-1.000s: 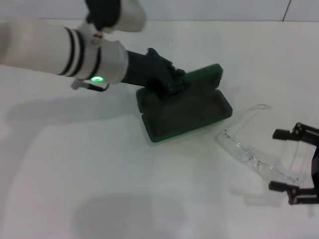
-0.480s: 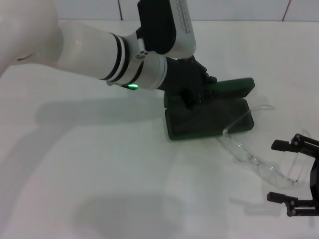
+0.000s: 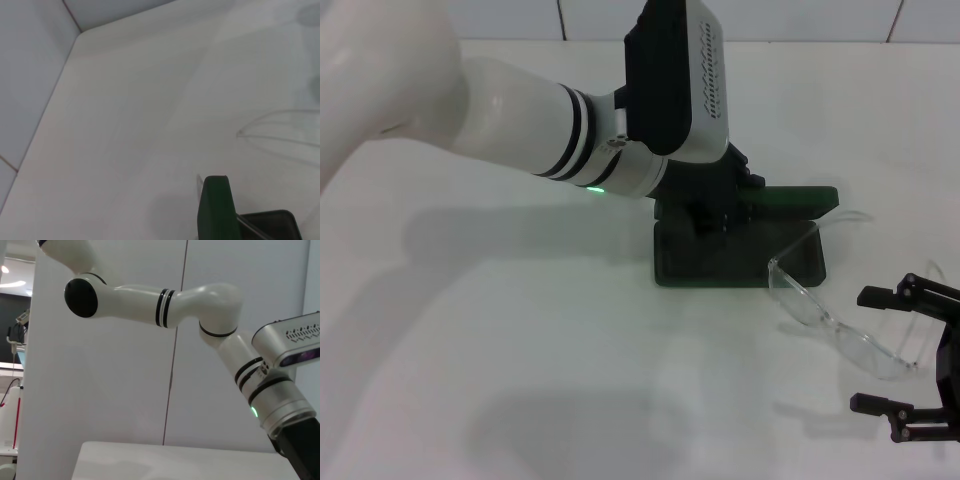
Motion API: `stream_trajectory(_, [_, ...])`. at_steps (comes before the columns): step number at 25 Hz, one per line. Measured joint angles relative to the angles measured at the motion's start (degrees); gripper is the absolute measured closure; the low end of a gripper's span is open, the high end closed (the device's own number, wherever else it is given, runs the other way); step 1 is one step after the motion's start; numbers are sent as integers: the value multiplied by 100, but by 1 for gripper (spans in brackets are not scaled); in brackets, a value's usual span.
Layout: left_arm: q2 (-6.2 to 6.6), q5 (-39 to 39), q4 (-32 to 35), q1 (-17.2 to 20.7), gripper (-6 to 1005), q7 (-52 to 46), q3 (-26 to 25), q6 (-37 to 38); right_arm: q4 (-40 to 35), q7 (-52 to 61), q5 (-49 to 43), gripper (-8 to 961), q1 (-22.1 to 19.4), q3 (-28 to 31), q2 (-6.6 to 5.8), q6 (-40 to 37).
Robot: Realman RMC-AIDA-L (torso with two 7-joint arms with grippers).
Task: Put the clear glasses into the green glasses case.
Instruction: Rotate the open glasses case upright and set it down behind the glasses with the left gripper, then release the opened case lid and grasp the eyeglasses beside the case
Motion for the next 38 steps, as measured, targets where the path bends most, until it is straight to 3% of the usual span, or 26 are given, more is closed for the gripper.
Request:
stream_trajectory(23, [-13, 82, 71, -23, 605, 110, 403, -533, -48, 39, 1, 97, 33, 41, -26, 27])
stream_trajectory(26, [-15, 57, 143, 43, 543, 113, 434, -626, -48, 40, 1, 97, 33, 45, -39, 29])
stream_trajectory(32, [-4, -581, 687, 584, 418, 468, 396, -692, -33, 53, 25, 97, 21, 65, -82, 47])
stream_trajectory(35, [7, -1352, 890, 1039, 376, 961, 319, -669, -35, 145, 24, 97, 11, 232, -85, 69])
stream_trajectory(38, [18, -2632, 917, 1663, 375, 1697, 134, -570, -65, 441, 4, 97, 3, 531, -85, 223])
